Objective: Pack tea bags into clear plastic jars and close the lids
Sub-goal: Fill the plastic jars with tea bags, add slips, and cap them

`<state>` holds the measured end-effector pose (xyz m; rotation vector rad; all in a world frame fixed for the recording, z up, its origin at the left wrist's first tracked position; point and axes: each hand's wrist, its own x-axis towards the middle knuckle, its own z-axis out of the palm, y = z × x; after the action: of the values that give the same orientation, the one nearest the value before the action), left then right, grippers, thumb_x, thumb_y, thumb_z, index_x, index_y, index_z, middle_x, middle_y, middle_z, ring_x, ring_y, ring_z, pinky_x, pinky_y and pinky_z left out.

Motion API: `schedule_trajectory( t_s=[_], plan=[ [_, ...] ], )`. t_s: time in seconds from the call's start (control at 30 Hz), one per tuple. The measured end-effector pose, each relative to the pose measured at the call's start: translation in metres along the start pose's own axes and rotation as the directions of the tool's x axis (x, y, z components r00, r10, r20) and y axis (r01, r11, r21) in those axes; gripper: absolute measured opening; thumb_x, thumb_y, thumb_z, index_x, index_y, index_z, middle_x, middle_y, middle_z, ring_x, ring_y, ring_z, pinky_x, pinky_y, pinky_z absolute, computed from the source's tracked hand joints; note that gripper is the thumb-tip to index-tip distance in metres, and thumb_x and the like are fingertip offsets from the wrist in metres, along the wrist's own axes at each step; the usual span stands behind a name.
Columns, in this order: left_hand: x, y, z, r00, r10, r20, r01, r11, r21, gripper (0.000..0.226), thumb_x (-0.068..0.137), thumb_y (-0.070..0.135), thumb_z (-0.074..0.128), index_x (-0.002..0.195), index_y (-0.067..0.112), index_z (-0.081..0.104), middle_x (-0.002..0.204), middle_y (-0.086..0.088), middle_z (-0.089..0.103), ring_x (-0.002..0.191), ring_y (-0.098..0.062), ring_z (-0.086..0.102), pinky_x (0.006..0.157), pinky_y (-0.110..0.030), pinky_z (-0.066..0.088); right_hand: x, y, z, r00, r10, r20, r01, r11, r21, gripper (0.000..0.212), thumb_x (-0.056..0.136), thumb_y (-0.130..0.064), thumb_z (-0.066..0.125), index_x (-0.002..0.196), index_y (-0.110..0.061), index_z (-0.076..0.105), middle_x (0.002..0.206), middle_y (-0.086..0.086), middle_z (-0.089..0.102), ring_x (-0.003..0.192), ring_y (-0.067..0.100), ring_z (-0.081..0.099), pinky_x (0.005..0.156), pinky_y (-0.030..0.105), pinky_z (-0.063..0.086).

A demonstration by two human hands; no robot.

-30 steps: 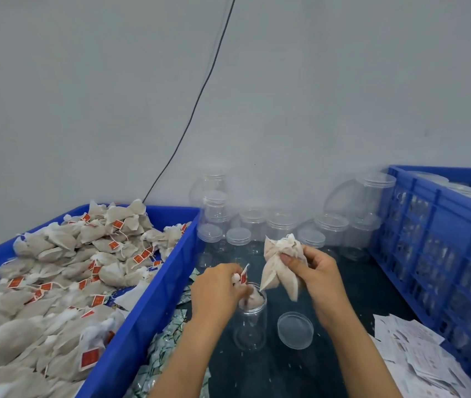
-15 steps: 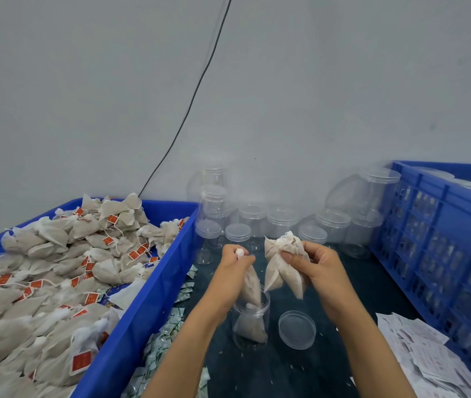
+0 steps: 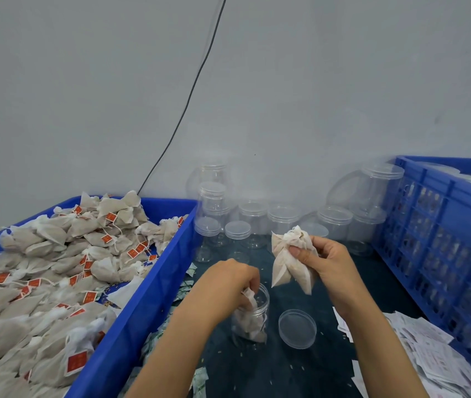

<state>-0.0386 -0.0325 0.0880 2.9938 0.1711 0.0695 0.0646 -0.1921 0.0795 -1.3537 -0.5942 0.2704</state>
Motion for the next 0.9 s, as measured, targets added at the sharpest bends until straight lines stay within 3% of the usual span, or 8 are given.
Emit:
schedule_trajectory(
  t_s=[0.17, 0.3, 0.47, 0.67, 0.8, 0.9],
  plan=[
    [0.007, 0.000, -0.005, 1.000, 0.002, 0.010, -0.002, 1.000, -0.026, 0.032, 0.082, 0.027, 0.074, 0.113, 0.020, 0.069, 0.114, -0.001, 0.068, 0.103, -0.018, 0.062, 0.085, -0.027, 0.048, 0.000, 0.000, -0.002, 1.000, 0.012, 0.018, -0.012, 1.000, 0.009, 0.031, 0.068, -0.029, 0.071, 0.095, -0.014, 0.072, 0.087, -0.001, 0.076, 0.077, 0.010, 0.072, 0.060, 0.015, 0.052],
    [0.014, 0.004, -0.012, 0.996, 0.046, 0.081, -0.056, 0.991, 0.124, 0.029, 0.083, 0.035, 0.072, 0.110, 0.025, 0.072, 0.113, -0.001, 0.067, 0.105, -0.019, 0.059, 0.077, -0.028, 0.042, 0.001, 0.001, -0.004, 1.000, 0.019, 0.024, -0.019, 1.000, 0.010, 0.031, 0.068, -0.030, 0.071, 0.095, -0.016, 0.072, 0.088, 0.000, 0.076, 0.079, 0.011, 0.072, 0.061, 0.017, 0.053],
    [0.026, 0.016, -0.010, 0.979, 0.063, 0.194, -0.111, 0.963, 0.246, 0.024, 0.084, 0.015, 0.071, 0.107, 0.016, 0.074, 0.111, -0.006, 0.070, 0.099, -0.025, 0.064, 0.089, -0.036, 0.053, 0.002, 0.004, -0.005, 0.999, 0.019, 0.031, -0.020, 1.000, 0.020, 0.032, 0.068, -0.029, 0.072, 0.097, -0.016, 0.072, 0.089, 0.000, 0.076, 0.081, 0.013, 0.072, 0.062, 0.018, 0.054],
    [0.026, 0.030, -0.013, 0.952, 0.004, 0.306, -0.105, 0.943, 0.314, 0.032, 0.096, 0.016, 0.049, 0.125, 0.006, 0.059, 0.122, -0.013, 0.061, 0.108, -0.032, 0.058, 0.087, -0.036, 0.046, 0.004, 0.005, -0.008, 0.996, 0.027, 0.083, -0.030, 0.999, 0.040, 0.034, 0.071, -0.025, 0.072, 0.101, -0.009, 0.071, 0.093, 0.006, 0.075, 0.083, 0.016, 0.072, 0.064, 0.020, 0.054],
    [0.016, 0.027, -0.025, 0.910, -0.011, 0.413, -0.068, 0.982, 0.175, 0.037, 0.098, 0.013, 0.047, 0.133, 0.016, 0.056, 0.130, -0.009, 0.059, 0.115, -0.030, 0.056, 0.096, -0.039, 0.047, 0.002, 0.005, -0.010, 0.985, 0.044, 0.167, -0.057, 0.995, 0.078, 0.024, 0.071, -0.023, 0.072, 0.092, -0.013, 0.076, 0.093, 0.010, 0.075, 0.082, 0.017, 0.072, 0.063, 0.020, 0.054],
    [0.002, 0.005, -0.033, 0.965, 0.009, 0.263, 0.004, 0.999, -0.050, 0.028, 0.096, 0.012, 0.051, 0.116, 0.019, 0.070, 0.118, 0.002, 0.068, 0.107, -0.017, 0.062, 0.097, -0.037, 0.049, 0.002, 0.006, -0.008, 0.972, 0.049, 0.229, -0.073, 0.993, 0.097, 0.018, 0.072, -0.020, 0.071, 0.087, -0.013, 0.077, 0.091, 0.010, 0.075, 0.079, 0.016, 0.071, 0.064, 0.021, 0.054]
  ],
)
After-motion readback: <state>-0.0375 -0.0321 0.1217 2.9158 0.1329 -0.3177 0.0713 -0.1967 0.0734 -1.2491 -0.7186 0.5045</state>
